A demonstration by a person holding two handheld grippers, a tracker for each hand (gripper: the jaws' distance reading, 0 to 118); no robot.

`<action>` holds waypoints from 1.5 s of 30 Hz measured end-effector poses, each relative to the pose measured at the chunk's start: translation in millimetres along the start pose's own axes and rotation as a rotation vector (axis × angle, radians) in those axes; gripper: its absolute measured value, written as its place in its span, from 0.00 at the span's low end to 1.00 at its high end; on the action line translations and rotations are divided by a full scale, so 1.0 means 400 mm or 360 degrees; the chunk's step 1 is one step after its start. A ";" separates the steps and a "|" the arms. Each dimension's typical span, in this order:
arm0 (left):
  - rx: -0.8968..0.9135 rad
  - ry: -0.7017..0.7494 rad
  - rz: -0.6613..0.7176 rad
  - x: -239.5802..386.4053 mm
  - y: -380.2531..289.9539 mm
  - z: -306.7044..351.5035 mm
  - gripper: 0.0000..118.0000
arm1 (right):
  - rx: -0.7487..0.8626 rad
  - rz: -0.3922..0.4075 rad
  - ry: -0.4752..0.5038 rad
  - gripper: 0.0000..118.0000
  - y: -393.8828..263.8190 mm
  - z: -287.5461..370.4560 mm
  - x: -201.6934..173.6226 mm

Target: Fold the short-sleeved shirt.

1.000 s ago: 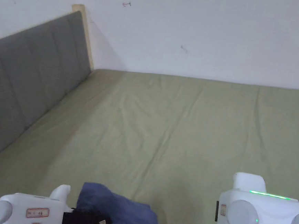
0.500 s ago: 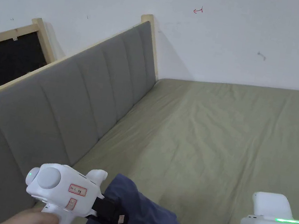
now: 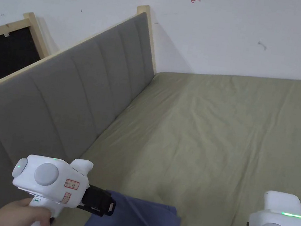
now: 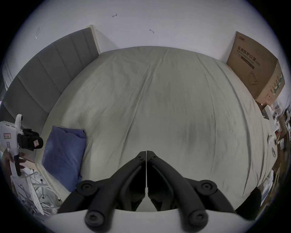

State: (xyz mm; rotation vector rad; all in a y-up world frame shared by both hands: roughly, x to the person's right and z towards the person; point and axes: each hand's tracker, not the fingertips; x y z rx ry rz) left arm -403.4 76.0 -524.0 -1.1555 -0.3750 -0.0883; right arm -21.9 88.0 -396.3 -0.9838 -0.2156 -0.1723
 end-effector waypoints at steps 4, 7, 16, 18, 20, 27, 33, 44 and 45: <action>0.0006 0.0163 -0.0037 0.064 -0.011 0.039 0.67 | 0.0004 -0.0006 0.0001 0.00 -0.005 0.015 0.015; 0.0066 0.0225 -0.0054 0.165 -0.027 0.070 0.02 | 0.0007 -0.0029 0.0004 0.00 -0.008 0.031 0.037; 0.0673 -0.0026 0.0251 0.610 -0.112 0.114 0.01 | 0.0016 -0.0165 0.0059 0.00 -0.013 0.107 0.223; 0.0684 -0.0013 0.0185 0.734 -0.114 0.108 0.01 | 0.0014 -0.0197 0.0093 0.00 -0.014 0.131 0.295; 0.0728 0.0069 0.0140 0.852 -0.115 0.103 0.01 | 0.0021 -0.0221 0.0104 0.00 -0.018 0.159 0.375; 0.0835 0.0065 0.0031 1.163 -0.108 0.120 0.01 | 0.0223 -0.0339 0.0129 0.00 -0.049 0.297 0.705; 0.1077 0.0008 -0.0070 1.341 -0.094 0.212 0.01 | 0.0561 -0.0376 -0.0084 0.00 -0.058 0.423 0.903; 0.1739 0.0035 -0.0176 1.427 -0.118 0.436 0.08 | 0.1256 -0.0217 -0.0110 0.00 -0.030 0.659 0.939; 0.1788 0.0047 -0.0175 1.426 -0.128 0.449 0.14 | 0.1327 -0.0179 -0.0138 0.04 -0.032 0.673 0.923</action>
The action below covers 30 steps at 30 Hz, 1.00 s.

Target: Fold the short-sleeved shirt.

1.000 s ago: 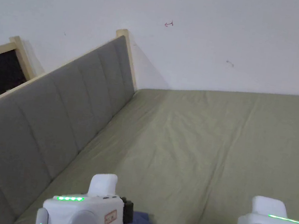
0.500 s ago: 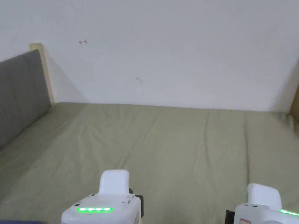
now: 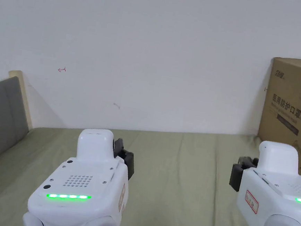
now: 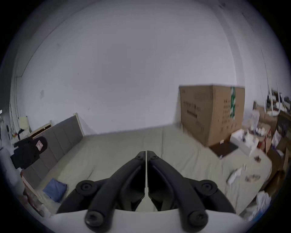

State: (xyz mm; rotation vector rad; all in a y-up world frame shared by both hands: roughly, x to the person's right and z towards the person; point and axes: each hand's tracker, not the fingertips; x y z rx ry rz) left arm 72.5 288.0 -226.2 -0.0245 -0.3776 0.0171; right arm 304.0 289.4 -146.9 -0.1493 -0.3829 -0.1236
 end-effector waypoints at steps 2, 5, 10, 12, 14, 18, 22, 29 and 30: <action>0.0028 0.0015 -0.0002 -0.008 0.009 0.020 0.26 | 0.0118 0.0035 0.0036 0.22 0.013 0.030 -0.020; 0.0045 0.0035 0.0005 -0.023 0.018 0.041 0.65 | 0.0196 0.0030 0.0064 0.73 0.020 0.061 -0.049; 0.0079 0.0064 0.0040 -0.066 0.021 0.069 1.00 | 0.0313 0.0099 0.0057 0.93 0.022 0.105 -0.092; 0.0113 0.0064 -0.0034 -0.073 0.021 0.083 1.00 | 0.0316 0.0105 0.0035 1.00 0.022 0.111 -0.100; 0.0138 0.0109 -0.0078 -0.077 0.019 0.093 1.00 | 0.0324 0.0102 0.0041 1.00 0.019 0.121 -0.102; 0.0147 0.0100 -0.0026 -0.097 0.018 0.116 1.00 | 0.0303 0.0080 -0.0001 1.00 0.013 0.118 -0.095; 0.0128 0.0099 -0.0014 -0.115 0.013 0.118 1.00 | 0.0281 0.0085 -0.0031 1.00 0.004 0.119 -0.090; 0.0091 0.0108 0.0041 -0.151 0.013 0.110 1.00 | 0.0258 0.0097 -0.0043 1.00 -0.001 0.120 -0.085; 0.0096 0.0109 0.0032 -0.152 0.014 0.110 1.00 | 0.0242 0.0088 -0.0030 1.00 0.000 0.118 -0.084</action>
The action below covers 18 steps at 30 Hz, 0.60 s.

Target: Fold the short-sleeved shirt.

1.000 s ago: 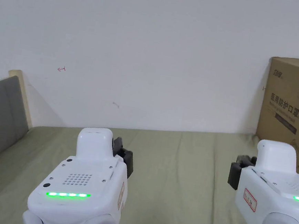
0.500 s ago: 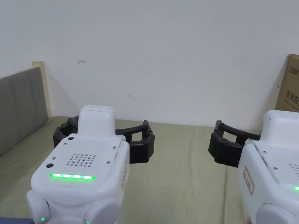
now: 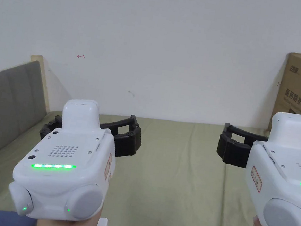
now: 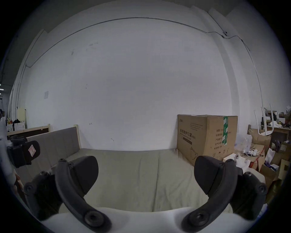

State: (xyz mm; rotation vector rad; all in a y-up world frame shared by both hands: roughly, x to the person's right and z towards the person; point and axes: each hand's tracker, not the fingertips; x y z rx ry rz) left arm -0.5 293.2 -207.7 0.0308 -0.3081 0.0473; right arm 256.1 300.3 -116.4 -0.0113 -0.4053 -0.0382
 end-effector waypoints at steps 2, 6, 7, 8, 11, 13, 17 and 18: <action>0.0017 -0.0004 -0.0027 0.003 0.002 0.003 1.00 | -0.0014 -0.0002 0.0010 1.00 0.000 -0.002 -0.002; 0.0036 -0.0004 -0.0063 0.007 0.006 0.004 0.99 | -0.0034 -0.0022 0.0004 1.00 -0.001 -0.012 -0.003; 0.0037 -0.0009 -0.0065 0.007 0.007 0.005 0.99 | -0.0039 -0.0026 0.0004 1.00 -0.001 -0.015 -0.002; 0.0037 -0.0017 -0.0062 0.007 0.007 0.006 0.99 | -0.0046 -0.0027 0.0004 1.00 -0.002 -0.018 -0.002; 0.0039 -0.0075 -0.0051 0.002 0.006 0.007 0.99 | -0.0054 -0.0017 0.0001 1.00 0.000 -0.020 -0.005; 0.0017 -0.0062 -0.0067 0.008 0.004 0.001 0.99 | -0.0055 -0.0014 0.0000 1.00 0.002 -0.023 -0.004; -0.0030 -0.0019 -0.0090 0.015 0.000 -0.007 0.99 | -0.0069 -0.0029 0.0001 1.00 0.012 -0.028 -0.008; -0.0037 -0.0036 -0.0080 0.012 -0.002 -0.007 0.99 | -0.0065 -0.0028 0.0006 1.00 0.013 -0.027 -0.011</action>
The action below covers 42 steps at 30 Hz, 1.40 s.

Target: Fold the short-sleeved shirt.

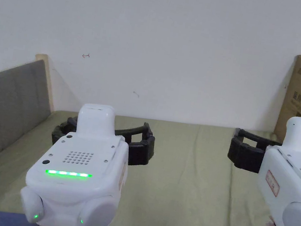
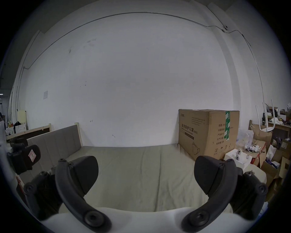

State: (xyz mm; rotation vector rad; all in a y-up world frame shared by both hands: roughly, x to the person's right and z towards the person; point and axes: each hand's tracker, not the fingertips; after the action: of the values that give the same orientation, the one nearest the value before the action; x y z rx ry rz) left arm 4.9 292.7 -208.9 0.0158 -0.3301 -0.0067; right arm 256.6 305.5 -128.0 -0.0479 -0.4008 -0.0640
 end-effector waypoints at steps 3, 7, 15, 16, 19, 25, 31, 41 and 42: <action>-0.0012 -0.0044 0.0042 -0.010 -0.003 -0.001 0.99 | -0.0004 0.0017 -0.0005 1.00 0.001 -0.006 -0.009; -0.0028 -0.0048 0.0051 -0.011 -0.001 -0.008 0.99 | -0.0025 0.0022 0.0013 1.00 -0.001 -0.007 -0.017; -0.0062 0.0006 0.0041 -0.014 0.013 -0.032 0.99 | -0.0022 0.0049 0.0023 1.00 0.006 -0.022 -0.040; -0.0073 0.0030 0.0046 -0.014 0.014 -0.035 0.99 | -0.0020 0.0050 0.0023 1.00 0.007 -0.023 -0.043; -0.0081 0.0032 0.0053 -0.020 0.010 -0.041 0.99 | -0.0026 0.0033 0.0028 1.00 0.008 -0.029 -0.051; -0.0105 0.0030 0.0080 -0.030 0.004 -0.044 0.99 | -0.0065 0.0016 0.0040 1.00 -0.005 -0.034 -0.063; -0.0112 0.0011 0.0105 -0.031 0.006 -0.035 0.99 | -0.0072 0.0032 0.0047 1.00 -0.014 -0.032 -0.068; -0.0116 -0.0012 0.0058 -0.017 -0.003 -0.042 0.99 | -0.0071 0.0013 0.0034 1.00 -0.023 -0.040 -0.065; -0.0117 -0.0016 0.0054 -0.015 -0.002 -0.044 0.99 | -0.0071 0.0012 0.0032 1.00 -0.023 -0.043 -0.064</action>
State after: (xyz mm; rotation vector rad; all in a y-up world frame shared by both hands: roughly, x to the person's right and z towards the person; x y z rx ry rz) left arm 4.9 292.0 -227.6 -0.0627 -0.3398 0.0148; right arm 239.3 296.8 -153.4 -0.0926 -0.3794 -0.0658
